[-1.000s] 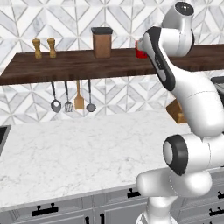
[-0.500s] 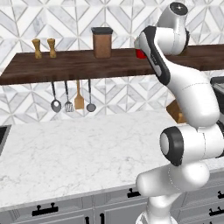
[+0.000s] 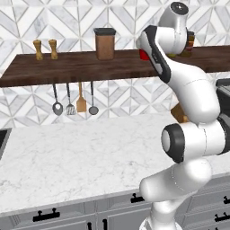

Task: Gather all objects into one cabinet and sort the glasses and bowls to opposite sides.

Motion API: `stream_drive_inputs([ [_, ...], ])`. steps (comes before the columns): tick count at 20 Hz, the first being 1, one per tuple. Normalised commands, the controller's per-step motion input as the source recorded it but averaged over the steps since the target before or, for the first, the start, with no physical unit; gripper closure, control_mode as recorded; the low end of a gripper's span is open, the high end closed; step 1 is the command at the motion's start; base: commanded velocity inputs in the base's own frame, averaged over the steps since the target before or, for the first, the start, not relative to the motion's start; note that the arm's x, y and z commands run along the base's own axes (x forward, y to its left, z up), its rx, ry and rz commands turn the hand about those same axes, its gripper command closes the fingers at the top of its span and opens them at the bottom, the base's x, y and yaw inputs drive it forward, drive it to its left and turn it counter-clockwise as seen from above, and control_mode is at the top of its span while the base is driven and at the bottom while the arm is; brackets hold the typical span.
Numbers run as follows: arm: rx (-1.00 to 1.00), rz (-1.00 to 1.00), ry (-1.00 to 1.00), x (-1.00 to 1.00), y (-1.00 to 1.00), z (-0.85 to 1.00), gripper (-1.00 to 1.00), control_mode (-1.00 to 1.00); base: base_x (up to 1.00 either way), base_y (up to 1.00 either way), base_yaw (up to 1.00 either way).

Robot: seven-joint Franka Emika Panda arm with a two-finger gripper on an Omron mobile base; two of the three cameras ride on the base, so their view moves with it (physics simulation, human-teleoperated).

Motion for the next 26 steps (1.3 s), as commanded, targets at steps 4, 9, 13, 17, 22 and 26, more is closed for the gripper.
stream_drive_inputs([
  [4,0.0,0.0,0.0,0.16,0.0,0.0,-1.0,-1.0,0.0,0.0,0.0],
  [9,0.0,0.0,0.0,0.11,0.0,0.0,-1.0,-1.0,0.0,0.0,0.0],
  [13,0.0,0.0,0.0,0.09,0.02,-0.04,-1.0,-1.0,0.0,0.0,0.0],
  [17,0.0,0.0,0.02,0.02,0.1,-0.14,-1.0,-1.0,0.0,0.0,0.0],
  [22,0.0,0.0,0.03,0.01,0.16,-0.28,-1.0,-1.0,0.0,0.0,0.0],
  [26,0.0,0.0,0.03,0.24,0.04,-0.15,-1.0,-1.0,0.0,0.0,0.0],
])
